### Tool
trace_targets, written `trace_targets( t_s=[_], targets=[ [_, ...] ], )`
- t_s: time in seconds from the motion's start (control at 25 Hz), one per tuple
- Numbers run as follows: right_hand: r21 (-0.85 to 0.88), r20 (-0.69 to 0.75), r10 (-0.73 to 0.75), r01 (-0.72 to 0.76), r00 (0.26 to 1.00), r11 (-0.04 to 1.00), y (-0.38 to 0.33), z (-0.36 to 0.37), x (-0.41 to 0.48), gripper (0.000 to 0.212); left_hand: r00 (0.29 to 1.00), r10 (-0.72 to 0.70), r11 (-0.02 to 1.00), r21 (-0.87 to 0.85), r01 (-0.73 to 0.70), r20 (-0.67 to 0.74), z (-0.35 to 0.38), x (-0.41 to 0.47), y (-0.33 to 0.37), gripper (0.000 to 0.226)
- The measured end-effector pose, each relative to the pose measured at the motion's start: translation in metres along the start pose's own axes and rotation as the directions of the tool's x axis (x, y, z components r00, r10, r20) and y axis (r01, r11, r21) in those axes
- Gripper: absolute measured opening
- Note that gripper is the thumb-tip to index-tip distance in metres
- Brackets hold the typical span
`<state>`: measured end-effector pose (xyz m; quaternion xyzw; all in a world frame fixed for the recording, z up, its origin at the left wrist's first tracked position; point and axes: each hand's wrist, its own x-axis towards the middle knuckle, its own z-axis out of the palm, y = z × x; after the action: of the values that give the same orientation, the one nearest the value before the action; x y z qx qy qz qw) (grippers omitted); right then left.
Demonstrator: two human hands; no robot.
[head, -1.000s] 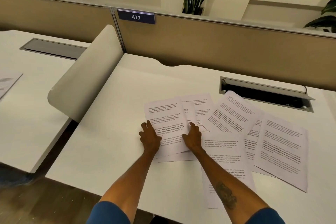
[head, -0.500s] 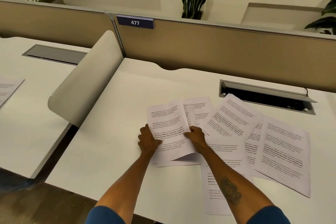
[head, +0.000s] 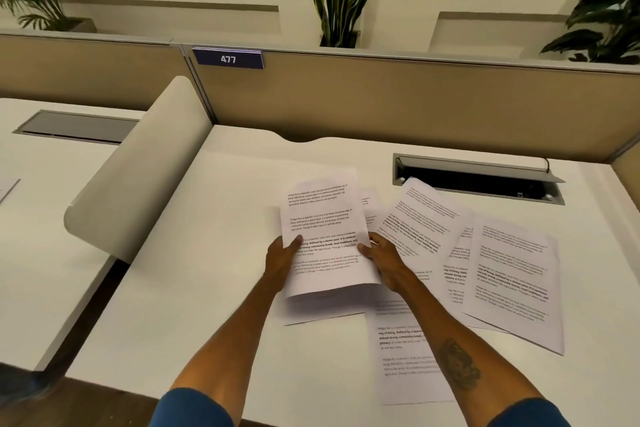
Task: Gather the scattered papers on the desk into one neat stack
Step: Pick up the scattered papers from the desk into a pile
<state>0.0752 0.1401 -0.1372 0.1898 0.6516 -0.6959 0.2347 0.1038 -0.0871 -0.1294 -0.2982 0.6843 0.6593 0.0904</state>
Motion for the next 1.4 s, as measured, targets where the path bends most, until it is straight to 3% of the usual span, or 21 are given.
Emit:
trace_targets(
  t_s=[0.24,0.4,0.48,0.56,0.68,0.8,0.92,1.08,1.2,1.4],
  targets=[
    [0.086,-0.019,-0.050,0.051,0.999,0.995,-0.007,-0.049,-0.017,0.042,0.989,-0.033,0.963,-0.260,0.070,0.142,0.045,-0.010,0.018,0.044],
    [0.088,-0.057,-0.071,0.076,0.996,0.993,-0.005,-0.075,-0.033,0.038,0.986,-0.007,0.975,-0.218,0.045,0.169,0.071,-0.019,0.018,0.043],
    [-0.029,-0.119,-0.075,0.072,0.990,0.997,-0.001,-0.090,-0.043,0.032,0.984,0.044,0.985,-0.173,-0.014,0.172,0.080,-0.022,0.016,0.044],
    [-0.244,-0.273,-0.098,0.030,0.957,0.969,0.011,-0.109,-0.051,0.030,0.982,0.090,0.990,-0.122,-0.070,0.168,0.082,-0.025,0.014,0.044],
    [-0.578,-0.453,-0.123,-0.185,0.883,0.795,0.039,-0.135,-0.066,0.046,0.979,0.133,0.990,-0.063,-0.125,0.154,0.078,-0.026,0.008,0.044],
    [-0.642,-0.474,-0.038,-0.316,0.880,0.699,0.065,-0.140,-0.079,0.072,0.979,0.143,0.989,-0.049,-0.138,0.142,0.071,-0.026,0.001,0.043],
    [-0.673,-0.484,-0.042,-0.341,0.874,0.657,0.079,-0.133,-0.084,0.077,0.978,0.154,0.988,-0.052,-0.148,0.140,0.066,-0.030,-0.002,0.042],
    [-0.660,-0.467,-0.079,-0.288,0.881,0.694,0.083,-0.130,-0.085,0.077,0.976,0.165,0.986,-0.034,-0.162,0.141,0.059,-0.033,-0.001,0.039],
    [-0.672,-0.472,-0.050,-0.323,0.880,0.666,0.080,-0.133,-0.086,0.070,0.978,0.166,0.986,-0.026,-0.164,0.128,0.052,-0.033,0.001,0.038],
    [-0.417,-0.376,0.001,-0.171,0.926,0.893,0.077,-0.144,-0.086,0.051,0.977,0.169,0.986,-0.026,-0.167,0.129,0.043,-0.031,0.002,0.039]
  ],
)
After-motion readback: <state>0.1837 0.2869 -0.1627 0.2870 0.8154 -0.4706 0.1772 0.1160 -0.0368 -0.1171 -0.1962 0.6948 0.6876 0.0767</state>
